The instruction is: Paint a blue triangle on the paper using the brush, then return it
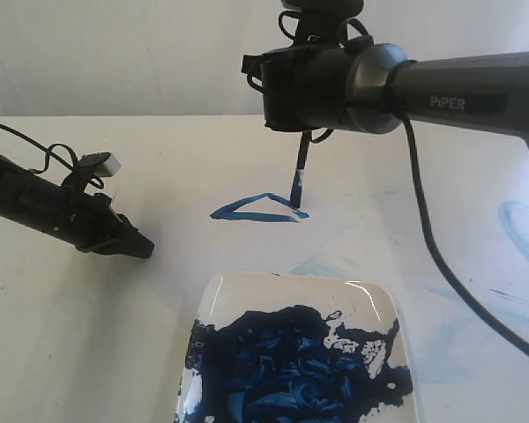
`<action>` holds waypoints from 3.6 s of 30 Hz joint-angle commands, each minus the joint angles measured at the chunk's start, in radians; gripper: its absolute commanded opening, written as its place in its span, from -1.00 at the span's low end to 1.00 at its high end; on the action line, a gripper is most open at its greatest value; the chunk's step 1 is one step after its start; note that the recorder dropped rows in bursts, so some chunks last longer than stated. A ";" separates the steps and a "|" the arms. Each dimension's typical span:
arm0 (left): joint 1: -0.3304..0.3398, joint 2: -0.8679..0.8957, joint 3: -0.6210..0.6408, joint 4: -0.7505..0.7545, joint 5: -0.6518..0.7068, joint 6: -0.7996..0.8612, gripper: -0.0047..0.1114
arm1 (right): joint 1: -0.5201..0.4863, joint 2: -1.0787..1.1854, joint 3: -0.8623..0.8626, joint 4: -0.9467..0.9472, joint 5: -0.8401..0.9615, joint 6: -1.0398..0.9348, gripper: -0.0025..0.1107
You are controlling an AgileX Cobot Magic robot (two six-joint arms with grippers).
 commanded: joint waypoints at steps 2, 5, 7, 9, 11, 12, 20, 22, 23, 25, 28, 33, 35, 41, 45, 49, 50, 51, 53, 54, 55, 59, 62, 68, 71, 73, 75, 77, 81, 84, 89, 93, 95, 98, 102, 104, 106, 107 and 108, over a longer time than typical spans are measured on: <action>0.001 0.002 -0.002 -0.002 0.002 0.001 -0.92 | 0.014 -0.013 0.004 -0.009 -0.031 -0.015 -0.96; 0.001 0.002 -0.002 -0.002 0.002 0.001 -0.92 | 0.016 -0.013 0.004 -0.009 -0.051 -0.026 -0.96; 0.001 0.002 -0.002 -0.002 0.002 0.001 -0.92 | 0.016 -0.013 0.004 -0.009 -0.053 -0.028 -0.96; 0.001 0.002 -0.002 -0.002 0.002 0.001 -0.92 | 0.016 -0.013 0.004 -0.009 -0.053 -0.028 -0.96; 0.001 0.002 -0.002 -0.002 0.002 0.001 -0.92 | 0.016 -0.013 0.006 -0.009 -0.053 -0.028 -0.96; 0.001 0.002 -0.002 -0.002 0.002 0.001 -0.92 | 0.016 -0.013 0.010 -0.009 -0.053 -0.028 -0.96; 0.001 0.002 -0.002 -0.002 0.002 0.001 -0.92 | 0.019 -0.036 0.090 -0.009 -0.055 0.002 -0.96; 0.001 0.002 -0.002 -0.002 0.002 0.001 -0.92 | 0.019 -0.048 0.097 -0.009 -0.057 0.004 -0.96; 0.001 0.002 -0.002 -0.002 0.002 0.001 -0.92 | 0.019 -0.054 0.097 -0.009 -0.057 0.004 -0.96; 0.001 0.002 -0.002 -0.002 0.002 0.001 -0.92 | 0.019 -0.064 0.097 -0.009 -0.057 0.008 -0.96; 0.001 0.002 -0.002 -0.002 0.002 0.001 -0.92 | 0.019 -0.084 0.097 -0.009 -0.057 0.017 -0.96; 0.001 0.002 -0.002 -0.002 0.004 0.001 -0.92 | 0.019 -0.115 0.097 -0.009 -0.053 0.017 -0.96; 0.001 0.002 -0.002 -0.002 0.006 0.001 -0.92 | 0.019 -0.136 0.097 -0.009 -0.053 -0.001 -0.96; 0.001 0.002 -0.002 -0.002 0.006 0.001 -0.92 | -0.045 -0.247 0.097 -0.009 0.333 -0.194 -0.96; 0.001 0.002 -0.002 -0.002 0.006 0.001 -0.92 | -0.173 -0.292 0.097 -0.009 0.802 -0.192 -0.96; 0.001 0.002 -0.002 -0.002 0.006 0.001 -0.92 | -0.312 -0.292 0.133 -0.041 1.163 -0.105 -0.96; 0.001 0.002 -0.002 -0.002 0.006 0.001 -0.92 | -0.339 -0.292 0.148 -0.117 1.184 -0.049 -0.96; 0.001 0.002 -0.002 -0.002 0.006 0.001 -0.92 | -0.358 -0.292 0.163 -0.171 1.195 0.013 -0.96; 0.001 0.002 -0.002 -0.002 0.006 0.001 -0.92 | -0.378 -0.292 0.189 -0.284 1.197 0.083 -0.96; 0.001 0.002 -0.002 -0.002 0.006 0.001 -0.92 | -0.383 -0.292 0.201 -0.297 1.197 0.085 -0.96; 0.001 0.002 -0.002 -0.002 0.003 0.001 -0.92 | -0.383 -0.292 0.214 -0.296 1.195 0.085 -0.96; 0.001 0.002 -0.002 -0.002 0.003 0.001 -0.92 | -0.383 -0.292 0.263 -0.290 1.157 0.073 -0.96; 0.001 0.002 -0.002 -0.002 0.003 0.001 -0.92 | -0.383 -0.292 0.302 -0.288 1.102 0.065 -0.96; 0.001 0.002 -0.002 -0.002 0.003 0.001 -0.92 | -0.383 -0.292 0.336 -0.159 1.063 -0.096 -0.96; 0.001 0.002 -0.002 -0.002 0.003 0.001 -0.92 | -0.383 -0.292 0.336 -0.009 1.118 -0.266 -0.96; 0.001 0.002 -0.002 -0.002 0.003 0.001 -0.92 | -0.383 -0.292 0.336 -0.009 1.140 -0.316 -0.96; 0.001 0.002 -0.002 -0.002 0.003 0.001 -0.92 | -0.383 -0.288 0.336 -0.009 1.145 -0.325 -0.96; 0.001 0.002 -0.002 -0.002 0.003 0.001 -0.92 | -0.383 -0.273 0.336 -0.009 1.152 -0.333 -0.96; 0.001 0.002 -0.002 -0.002 0.003 0.001 -0.92 | -0.383 -0.239 0.334 -0.009 1.182 -0.356 -0.96; 0.001 0.002 -0.002 -0.002 0.003 0.001 -0.92 | -0.383 -0.210 0.322 -0.009 1.203 -0.377 -0.96; 0.001 0.002 -0.002 -0.002 -0.001 0.001 -0.92 | -0.383 -0.183 0.288 -0.009 1.206 -0.377 -0.96; 0.001 0.002 -0.002 -0.002 -0.001 0.001 -0.92 | -0.383 -0.167 0.258 -0.009 1.206 -0.377 -0.96; 0.001 0.002 -0.002 -0.002 -0.001 0.001 -0.92 | -0.383 -0.155 0.247 -0.009 1.206 -0.375 -0.96; 0.001 0.002 -0.002 -0.002 -0.001 0.001 -0.92 | -0.383 -0.134 0.237 -0.009 1.208 -0.373 -0.96; 0.001 0.002 -0.002 -0.002 -0.001 0.001 -0.92 | -0.383 -0.121 0.235 -0.009 1.203 -0.373 -0.96; 0.001 0.002 -0.002 -0.002 -0.001 0.001 -0.92 | -0.383 -0.118 0.235 -0.009 1.195 -0.373 -0.96; 0.001 0.002 -0.002 -0.002 -0.005 0.001 -0.92 | -0.383 -0.118 0.235 -0.009 1.182 -0.373 -0.96; 0.001 0.002 -0.002 -0.002 -0.007 0.001 -0.92 | -0.383 -0.118 0.235 -0.009 1.177 -0.373 -0.96; 0.001 0.002 -0.002 -0.002 -0.007 0.001 -0.92 | -0.383 -0.118 0.235 -0.009 1.171 -0.373 -0.96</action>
